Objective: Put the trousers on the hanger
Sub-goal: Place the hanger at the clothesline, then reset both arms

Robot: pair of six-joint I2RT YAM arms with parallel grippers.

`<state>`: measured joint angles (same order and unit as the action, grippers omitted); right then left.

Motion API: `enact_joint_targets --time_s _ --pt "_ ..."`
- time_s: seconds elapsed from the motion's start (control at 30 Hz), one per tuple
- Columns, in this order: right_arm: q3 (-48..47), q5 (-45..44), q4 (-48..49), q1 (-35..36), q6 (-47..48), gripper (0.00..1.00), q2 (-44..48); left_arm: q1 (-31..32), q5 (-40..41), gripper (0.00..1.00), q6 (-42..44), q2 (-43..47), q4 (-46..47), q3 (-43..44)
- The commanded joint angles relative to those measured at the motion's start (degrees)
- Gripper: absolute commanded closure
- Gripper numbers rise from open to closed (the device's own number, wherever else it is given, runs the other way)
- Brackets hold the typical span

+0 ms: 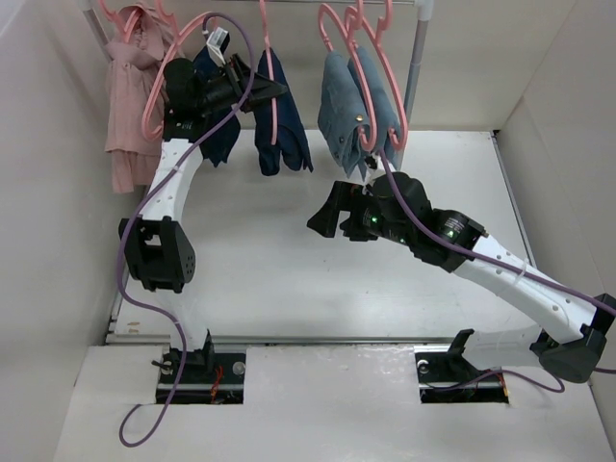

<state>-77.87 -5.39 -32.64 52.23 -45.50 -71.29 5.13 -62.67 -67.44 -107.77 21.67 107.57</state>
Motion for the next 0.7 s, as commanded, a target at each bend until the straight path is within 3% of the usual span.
enact_joint_targets --time_s 0.0,0.03,0.07,0.1,0.2,0.23,0.33,0.4,0.47,0.67 --pt "-1.3 -0.7 0.6 0.4 -0.5 0.00 0.5 -0.8 -2.2 0.87 2.6 3.0 4.9 -0.6" --pt "-1.3 -0.7 0.6 0.4 -0.5 0.00 0.5 -0.8 -2.2 0.76 3.2 3.6 3.9 -1.2" --pt "-1.3 -0.7 0.6 0.4 -0.5 0.00 0.5 -0.8 -2.8 0.48 5.2 3.6 2.7 -1.2" --pt "-1.3 -0.7 0.6 0.4 -0.5 0.00 0.5 -0.8 -2.8 0.29 7.0 4.3 1.1 -1.2" --pt "-1.3 -0.7 0.0 0.4 0.1 0.00 0.5 -0.8 -2.7 0.00 15.7 7.9 -11.0 -1.2" --pt "-1.3 -0.7 0.0 0.4 0.1 0.00 0.5 -0.8 -0.7 0.00 23.1 8.8 -14.6 -1.2" --pt "-0.8 -0.7 0.0 0.4 0.1 0.00 1.1 -1.4 4.6 0.00 34.6 12.7 -29.4 -0.7" --pt "0.0 -0.7 0.0 0.4 0.6 0.00 1.1 -1.4 14.9 0.00 46.0 14.8 -40.1 -0.1" --pt "1.4 -0.1 0.7 0.4 0.6 0.00 2.2 -0.7 27.7 0.00 51.8 18.2 -45.1 -0.1" --pt "4.9 2.4 1.3 0.4 2.2 0.00 2.7 0.1 43.1 0.00 62.2 25.9 -53.4 -4.6"
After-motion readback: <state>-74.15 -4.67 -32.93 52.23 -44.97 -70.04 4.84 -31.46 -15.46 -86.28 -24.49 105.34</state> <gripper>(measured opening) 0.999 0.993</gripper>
